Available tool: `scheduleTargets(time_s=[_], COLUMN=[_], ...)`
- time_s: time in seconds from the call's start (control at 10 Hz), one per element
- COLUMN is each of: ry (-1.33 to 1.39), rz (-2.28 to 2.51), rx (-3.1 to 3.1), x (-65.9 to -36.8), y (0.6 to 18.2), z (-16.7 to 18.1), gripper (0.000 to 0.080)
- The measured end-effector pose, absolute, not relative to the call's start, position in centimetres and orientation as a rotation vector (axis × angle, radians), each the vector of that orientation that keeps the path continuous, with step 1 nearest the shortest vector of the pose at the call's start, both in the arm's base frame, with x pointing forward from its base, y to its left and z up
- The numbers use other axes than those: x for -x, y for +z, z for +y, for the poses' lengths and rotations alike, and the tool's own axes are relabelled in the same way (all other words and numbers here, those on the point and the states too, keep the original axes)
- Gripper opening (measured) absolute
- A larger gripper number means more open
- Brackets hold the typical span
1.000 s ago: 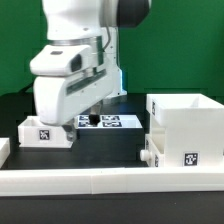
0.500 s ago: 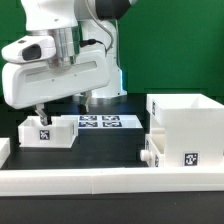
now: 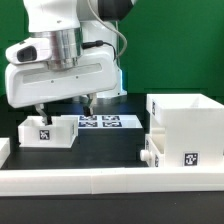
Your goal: Assemble drawer
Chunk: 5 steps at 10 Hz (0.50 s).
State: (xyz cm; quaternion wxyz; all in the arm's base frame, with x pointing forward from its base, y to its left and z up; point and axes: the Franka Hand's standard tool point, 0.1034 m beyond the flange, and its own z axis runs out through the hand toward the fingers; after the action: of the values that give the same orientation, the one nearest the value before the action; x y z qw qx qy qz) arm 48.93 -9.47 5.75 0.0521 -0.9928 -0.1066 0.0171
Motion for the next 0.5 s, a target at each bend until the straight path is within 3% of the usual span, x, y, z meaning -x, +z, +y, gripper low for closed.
scheduleTargets(time_s=[0.5], ry=[0.021], rz=[0.26], rx=[3.06], x=[-45.3], y=[5.1], z=[-8.7], gripper=[0.0649])
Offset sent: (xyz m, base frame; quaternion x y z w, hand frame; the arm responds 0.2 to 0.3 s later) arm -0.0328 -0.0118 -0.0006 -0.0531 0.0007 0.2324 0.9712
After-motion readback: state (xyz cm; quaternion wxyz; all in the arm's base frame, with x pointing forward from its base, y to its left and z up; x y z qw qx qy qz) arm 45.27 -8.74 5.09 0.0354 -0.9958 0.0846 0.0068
